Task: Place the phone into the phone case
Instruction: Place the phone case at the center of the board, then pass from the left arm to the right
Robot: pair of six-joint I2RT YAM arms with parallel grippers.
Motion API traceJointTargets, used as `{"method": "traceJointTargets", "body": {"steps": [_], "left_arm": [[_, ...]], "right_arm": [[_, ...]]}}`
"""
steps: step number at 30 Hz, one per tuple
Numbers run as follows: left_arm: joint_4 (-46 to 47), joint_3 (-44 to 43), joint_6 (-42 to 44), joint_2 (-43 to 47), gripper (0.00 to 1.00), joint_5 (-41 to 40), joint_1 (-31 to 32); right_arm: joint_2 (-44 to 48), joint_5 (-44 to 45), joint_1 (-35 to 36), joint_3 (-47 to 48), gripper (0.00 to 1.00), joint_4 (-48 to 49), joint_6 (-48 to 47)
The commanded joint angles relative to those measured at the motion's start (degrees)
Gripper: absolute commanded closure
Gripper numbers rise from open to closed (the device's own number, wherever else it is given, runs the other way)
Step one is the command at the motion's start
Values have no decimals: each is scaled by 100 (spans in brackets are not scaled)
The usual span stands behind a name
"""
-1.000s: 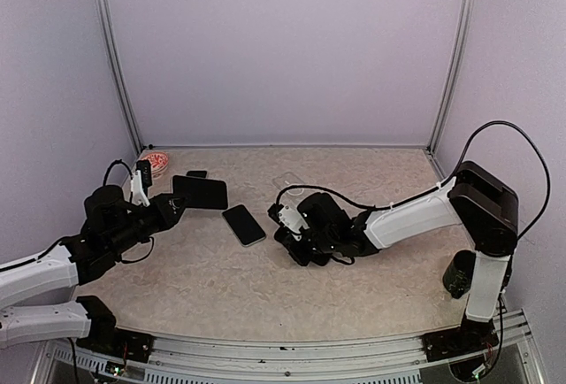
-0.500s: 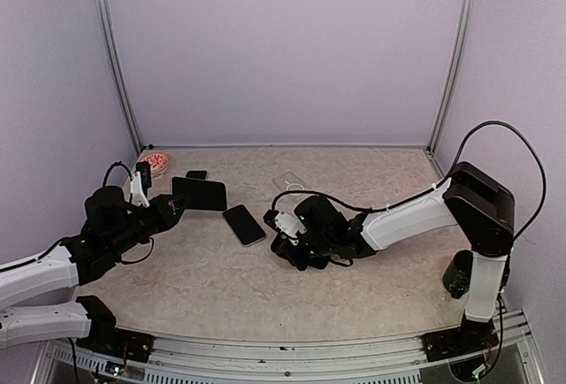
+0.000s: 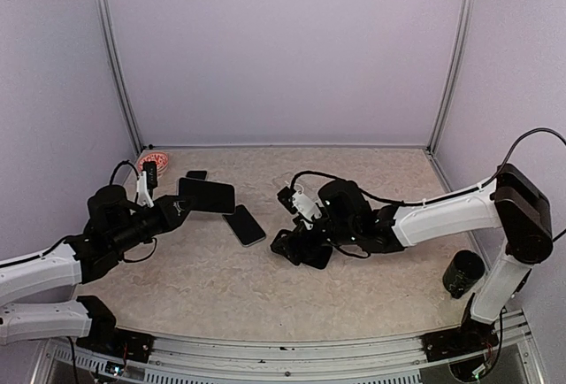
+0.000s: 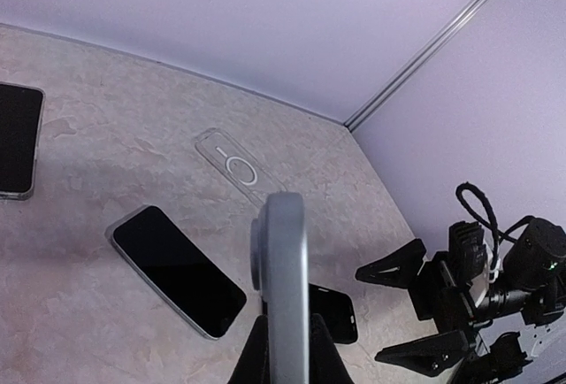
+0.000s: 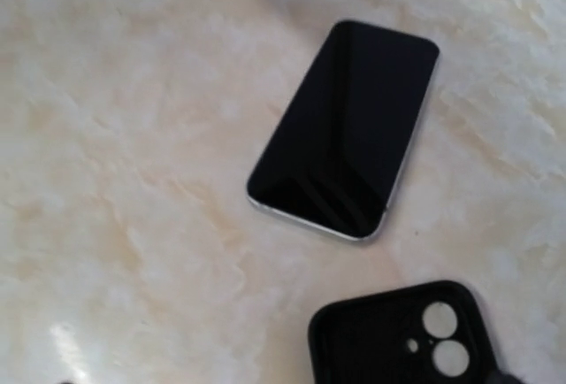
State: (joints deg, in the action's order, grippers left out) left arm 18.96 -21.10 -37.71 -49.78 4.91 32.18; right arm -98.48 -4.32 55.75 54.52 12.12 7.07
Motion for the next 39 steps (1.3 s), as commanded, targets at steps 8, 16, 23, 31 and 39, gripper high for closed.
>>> {"method": "traceJointTargets", "body": {"steps": [8,16,23,31,39], "left_arm": [[1446,89,18,-116,100,1029,34],[1921,61,164,-428,100,1313,484],[2497,-62,179,-911,100,1357,896],[3272,-250,36,-1537,100,1408,1180],[3966,-394,-132,-2071,100,1428,1329]], "right_arm": [[709,-2410,-1120,-994,0,1657,1753],[841,-2932,-1228,-1113,0,2284,2254],[849,-3358,-1234,-1242,1,2936,2643],[751,-3759,-1241,-1425,4,3827,3287],[615,-3870,-1233,-1553,6,4365,3674]]}}
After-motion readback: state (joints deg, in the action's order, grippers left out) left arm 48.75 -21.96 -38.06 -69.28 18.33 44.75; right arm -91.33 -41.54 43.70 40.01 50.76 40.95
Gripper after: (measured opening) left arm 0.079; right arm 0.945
